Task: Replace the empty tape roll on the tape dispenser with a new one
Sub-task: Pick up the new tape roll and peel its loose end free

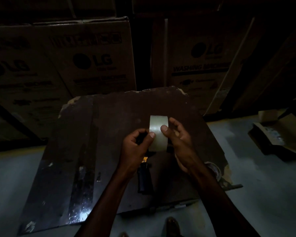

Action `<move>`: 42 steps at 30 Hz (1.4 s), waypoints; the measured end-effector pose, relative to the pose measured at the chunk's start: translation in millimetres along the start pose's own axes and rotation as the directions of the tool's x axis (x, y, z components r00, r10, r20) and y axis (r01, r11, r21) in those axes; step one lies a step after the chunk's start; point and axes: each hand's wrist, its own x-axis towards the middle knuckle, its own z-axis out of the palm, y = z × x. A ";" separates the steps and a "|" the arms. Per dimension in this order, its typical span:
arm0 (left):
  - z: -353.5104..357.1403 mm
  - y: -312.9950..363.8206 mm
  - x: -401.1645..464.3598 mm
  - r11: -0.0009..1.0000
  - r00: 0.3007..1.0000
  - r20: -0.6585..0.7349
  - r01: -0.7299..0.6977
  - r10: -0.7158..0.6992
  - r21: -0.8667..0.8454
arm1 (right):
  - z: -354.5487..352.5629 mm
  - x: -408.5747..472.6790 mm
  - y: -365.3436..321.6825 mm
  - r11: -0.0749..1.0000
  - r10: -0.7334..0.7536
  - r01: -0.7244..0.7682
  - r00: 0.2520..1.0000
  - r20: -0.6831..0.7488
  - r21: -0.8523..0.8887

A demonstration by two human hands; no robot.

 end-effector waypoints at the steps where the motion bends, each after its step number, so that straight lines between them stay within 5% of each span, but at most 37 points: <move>1: 0.6 0.6 -0.4 1.000 1.000 -0.011 0.005 -0.005 -0.003 | 0.7 -0.3 -0.5 1.000 -0.008 0.008 1.000 0.006 -0.013; 9: 4.5 2.3 6.9 0.986 0.991 0.010 0.136 -0.135 -0.101 | 3.7 -0.3 7.6 0.993 -0.108 0.110 0.993 0.053 -0.038; 19: 0.1 -0.5 1.5 0.999 0.991 0.131 0.002 0.004 -0.047 | 0.5 7.3 0.6 0.993 -0.081 0.090 0.991 0.102 -0.082; 27: -2.9 7.6 4.4 0.998 0.983 0.181 0.035 -0.025 -0.051 | -1.8 8.8 -2.7 0.986 -0.120 0.137 0.978 0.169 -0.092; 42: 3.1 18.0 13.7 0.998 0.990 0.132 -0.041 0.046 -0.044 | 2.1 5.5 -10.0 0.983 -0.158 0.174 0.962 0.222 -0.058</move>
